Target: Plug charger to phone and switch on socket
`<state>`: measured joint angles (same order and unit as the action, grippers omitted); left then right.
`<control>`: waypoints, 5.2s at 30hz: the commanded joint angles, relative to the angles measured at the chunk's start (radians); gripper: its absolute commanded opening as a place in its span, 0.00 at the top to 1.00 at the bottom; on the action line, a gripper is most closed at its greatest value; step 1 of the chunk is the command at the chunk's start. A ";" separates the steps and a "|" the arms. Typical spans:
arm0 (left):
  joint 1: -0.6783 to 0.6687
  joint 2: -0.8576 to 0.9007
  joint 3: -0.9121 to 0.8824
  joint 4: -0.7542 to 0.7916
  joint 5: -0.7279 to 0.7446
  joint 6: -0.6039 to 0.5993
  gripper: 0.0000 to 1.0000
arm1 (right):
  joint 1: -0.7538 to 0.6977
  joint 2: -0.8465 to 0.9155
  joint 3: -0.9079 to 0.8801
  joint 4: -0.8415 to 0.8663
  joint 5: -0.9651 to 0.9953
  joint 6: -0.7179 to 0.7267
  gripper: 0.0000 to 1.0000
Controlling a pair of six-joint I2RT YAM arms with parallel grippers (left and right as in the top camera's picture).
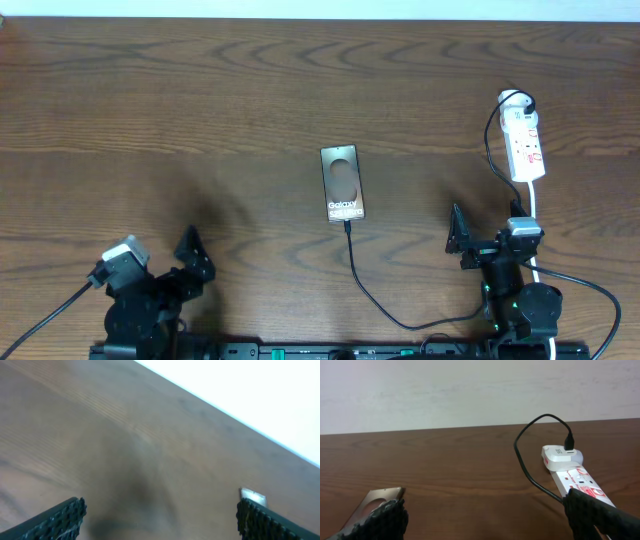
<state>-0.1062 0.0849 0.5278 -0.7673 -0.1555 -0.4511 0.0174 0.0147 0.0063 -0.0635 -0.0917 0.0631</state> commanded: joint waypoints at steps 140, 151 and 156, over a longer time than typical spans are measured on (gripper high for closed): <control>0.051 -0.081 -0.524 0.700 0.197 0.544 0.02 | 0.004 -0.010 -0.001 -0.005 0.011 -0.013 0.01; 0.051 -0.081 -0.524 0.700 0.197 0.544 0.02 | 0.004 -0.010 -0.001 -0.005 0.011 -0.013 0.01; 0.051 -0.081 -0.524 0.700 0.197 0.544 0.02 | 0.004 -0.010 -0.001 -0.005 0.011 -0.013 0.01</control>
<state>-0.0605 0.0101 0.0139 -0.0219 0.0471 0.0795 0.0174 0.0124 0.0063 -0.0639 -0.0914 0.0631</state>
